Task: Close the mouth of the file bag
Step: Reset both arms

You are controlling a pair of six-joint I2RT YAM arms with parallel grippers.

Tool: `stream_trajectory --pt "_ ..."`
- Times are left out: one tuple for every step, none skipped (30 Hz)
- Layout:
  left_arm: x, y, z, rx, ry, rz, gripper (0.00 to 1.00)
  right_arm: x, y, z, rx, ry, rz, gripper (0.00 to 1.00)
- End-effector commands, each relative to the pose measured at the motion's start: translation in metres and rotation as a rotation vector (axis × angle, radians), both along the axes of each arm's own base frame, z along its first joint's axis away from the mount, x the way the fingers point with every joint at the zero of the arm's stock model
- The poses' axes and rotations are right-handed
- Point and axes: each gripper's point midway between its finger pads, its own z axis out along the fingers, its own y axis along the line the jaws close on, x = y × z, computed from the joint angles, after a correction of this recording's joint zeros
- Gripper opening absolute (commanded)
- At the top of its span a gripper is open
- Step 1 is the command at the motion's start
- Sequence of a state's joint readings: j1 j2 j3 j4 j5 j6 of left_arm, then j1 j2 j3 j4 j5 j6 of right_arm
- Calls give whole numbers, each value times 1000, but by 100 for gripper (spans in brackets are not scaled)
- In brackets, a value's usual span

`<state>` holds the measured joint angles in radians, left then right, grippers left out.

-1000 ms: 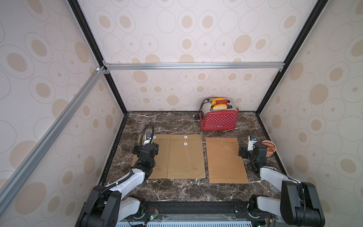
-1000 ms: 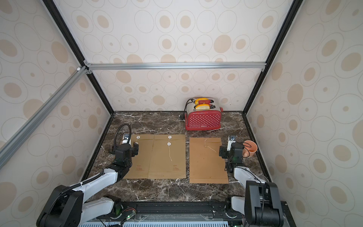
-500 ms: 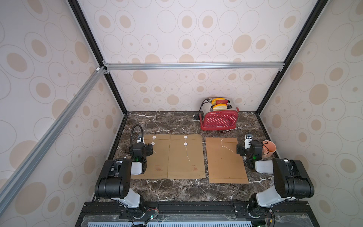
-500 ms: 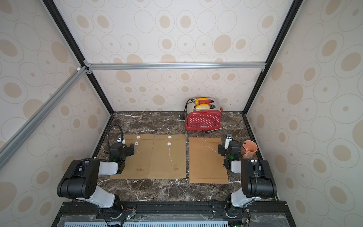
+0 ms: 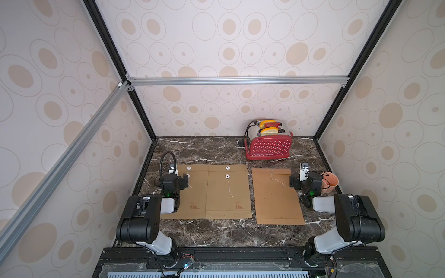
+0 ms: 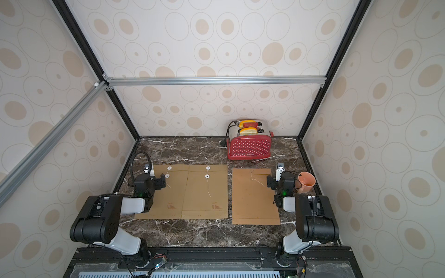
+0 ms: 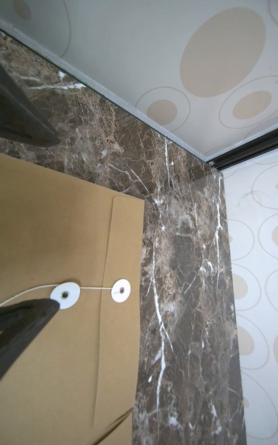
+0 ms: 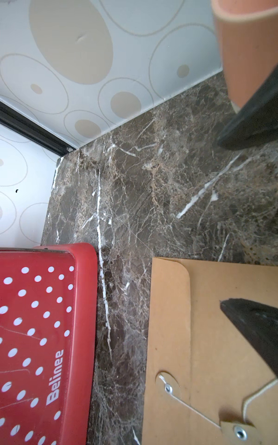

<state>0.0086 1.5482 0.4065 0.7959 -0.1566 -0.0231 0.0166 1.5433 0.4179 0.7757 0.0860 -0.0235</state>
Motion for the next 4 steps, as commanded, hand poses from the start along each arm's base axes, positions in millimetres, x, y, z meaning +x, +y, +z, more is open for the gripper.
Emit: stream_trajectory --pt "10 0 19 -13 -65 -1 99 4 1 5 -5 -11 2 100" --pt "10 0 19 -12 -65 0 99 4 1 4 -6 -8 1 100" --pt "10 0 18 -13 -64 -1 99 4 1 4 -5 -7 0 100" --pt "10 0 19 -12 -67 -1 99 3 1 5 -3 -15 -1 100"
